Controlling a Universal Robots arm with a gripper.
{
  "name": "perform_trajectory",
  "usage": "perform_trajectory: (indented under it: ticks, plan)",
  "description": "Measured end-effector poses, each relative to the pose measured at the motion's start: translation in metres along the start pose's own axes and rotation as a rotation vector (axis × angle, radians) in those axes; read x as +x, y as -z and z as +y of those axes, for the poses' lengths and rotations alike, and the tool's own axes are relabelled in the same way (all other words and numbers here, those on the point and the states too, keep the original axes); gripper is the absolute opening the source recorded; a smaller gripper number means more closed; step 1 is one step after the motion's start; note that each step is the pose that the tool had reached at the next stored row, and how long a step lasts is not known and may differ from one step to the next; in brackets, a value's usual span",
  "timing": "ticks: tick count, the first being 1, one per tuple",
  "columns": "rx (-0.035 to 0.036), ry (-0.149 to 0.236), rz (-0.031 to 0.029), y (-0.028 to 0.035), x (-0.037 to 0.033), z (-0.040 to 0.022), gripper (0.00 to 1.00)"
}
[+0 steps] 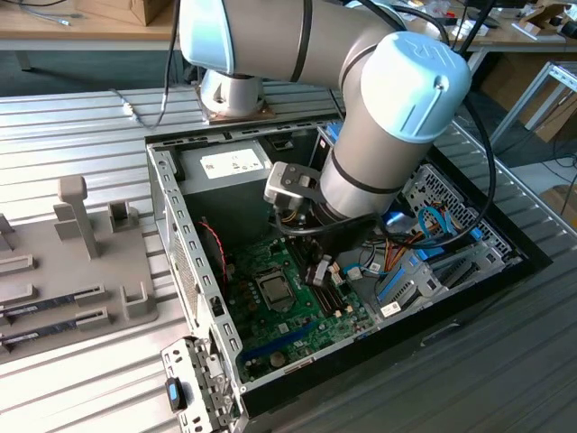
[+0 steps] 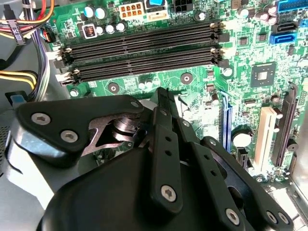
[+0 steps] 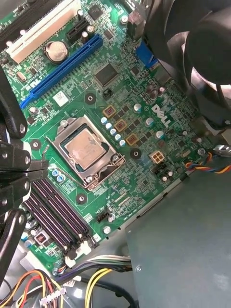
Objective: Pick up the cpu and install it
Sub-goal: 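Install the first cpu locking lever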
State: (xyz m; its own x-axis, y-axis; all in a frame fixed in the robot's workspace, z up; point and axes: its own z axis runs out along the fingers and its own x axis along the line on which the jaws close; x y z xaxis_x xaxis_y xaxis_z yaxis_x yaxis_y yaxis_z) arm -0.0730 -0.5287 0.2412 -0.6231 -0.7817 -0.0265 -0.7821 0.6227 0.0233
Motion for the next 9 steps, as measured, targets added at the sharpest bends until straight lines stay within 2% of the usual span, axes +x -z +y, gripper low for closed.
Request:
perform_trajectory:
  ticks: [2,4,5,9]
  plan:
    - [0.0019,0.0,-0.0014,0.0139,-0.0001,0.0027,0.14]
    - [0.0009,0.0,-0.0022,0.0162,-0.0014,0.0032,0.14]
    - [-0.0054,0.0,-0.01,0.0105,-0.0029,0.0097,0.14]
    - [-0.0054,0.0,-0.01,-0.0033,-0.0015,0.012,0.14]
